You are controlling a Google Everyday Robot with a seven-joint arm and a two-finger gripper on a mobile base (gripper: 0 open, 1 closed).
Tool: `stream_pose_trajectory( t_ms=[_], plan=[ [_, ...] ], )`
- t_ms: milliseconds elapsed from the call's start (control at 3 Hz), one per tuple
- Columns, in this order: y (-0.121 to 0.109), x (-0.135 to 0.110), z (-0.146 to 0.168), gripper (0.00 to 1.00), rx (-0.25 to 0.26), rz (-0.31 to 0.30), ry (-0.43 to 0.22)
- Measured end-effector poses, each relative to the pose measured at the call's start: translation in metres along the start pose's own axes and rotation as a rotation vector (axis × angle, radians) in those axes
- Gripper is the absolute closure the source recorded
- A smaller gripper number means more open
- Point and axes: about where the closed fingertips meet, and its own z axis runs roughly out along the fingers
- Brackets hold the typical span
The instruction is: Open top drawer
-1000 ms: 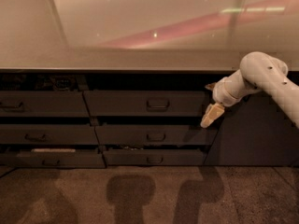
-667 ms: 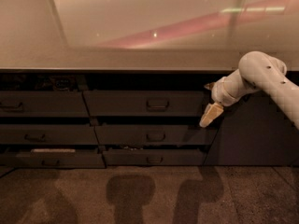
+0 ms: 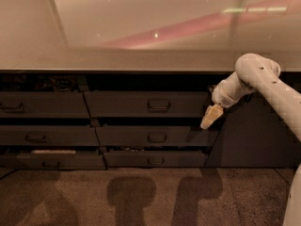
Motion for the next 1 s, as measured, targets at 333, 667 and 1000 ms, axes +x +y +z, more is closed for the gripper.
stream_pose_trajectory(
  t_ms=[333, 667, 1000],
  plan=[
    [0.0, 0.0, 0.0, 0.19, 0.0, 0.0, 0.0],
    [0.0, 0.0, 0.0001, 0.42, 0.0, 0.0, 0.0],
    [0.0, 0.0, 0.0001, 0.65, 0.0, 0.0, 0.0]
  ],
)
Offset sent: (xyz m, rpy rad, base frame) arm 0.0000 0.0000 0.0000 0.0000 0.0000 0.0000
